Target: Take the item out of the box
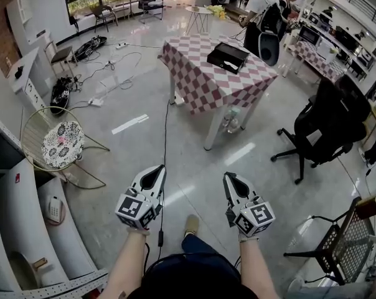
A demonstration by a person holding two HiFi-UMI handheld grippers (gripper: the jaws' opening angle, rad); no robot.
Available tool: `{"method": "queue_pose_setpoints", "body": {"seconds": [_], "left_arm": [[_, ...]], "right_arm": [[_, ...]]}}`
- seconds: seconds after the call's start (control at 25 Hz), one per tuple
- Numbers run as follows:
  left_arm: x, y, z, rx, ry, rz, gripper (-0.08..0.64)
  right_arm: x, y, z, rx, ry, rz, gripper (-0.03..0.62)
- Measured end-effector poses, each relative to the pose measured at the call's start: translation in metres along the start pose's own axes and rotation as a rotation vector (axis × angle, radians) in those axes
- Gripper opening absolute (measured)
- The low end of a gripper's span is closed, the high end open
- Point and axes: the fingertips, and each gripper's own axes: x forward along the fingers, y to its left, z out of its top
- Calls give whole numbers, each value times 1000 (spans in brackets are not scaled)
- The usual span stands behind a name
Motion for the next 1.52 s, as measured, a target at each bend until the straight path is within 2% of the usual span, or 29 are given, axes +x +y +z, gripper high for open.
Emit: {"method": "queue_pose_setpoints", "body": {"seconds": [0.72, 1.28, 1.4, 1.52], "left_arm": [[114, 45, 12, -34, 24, 44, 8], [202, 49, 2, -25, 23, 42, 8], [218, 44, 2, -20, 12, 16, 8], [226, 46, -4, -35, 18, 28, 8]], "right_arm": [[82, -90, 16, 18, 6, 14, 5], [118, -171, 27, 52, -30, 7, 5], [119, -183, 27, 68, -39, 9, 5], [120, -189, 21, 66, -29, 17, 5]]}}
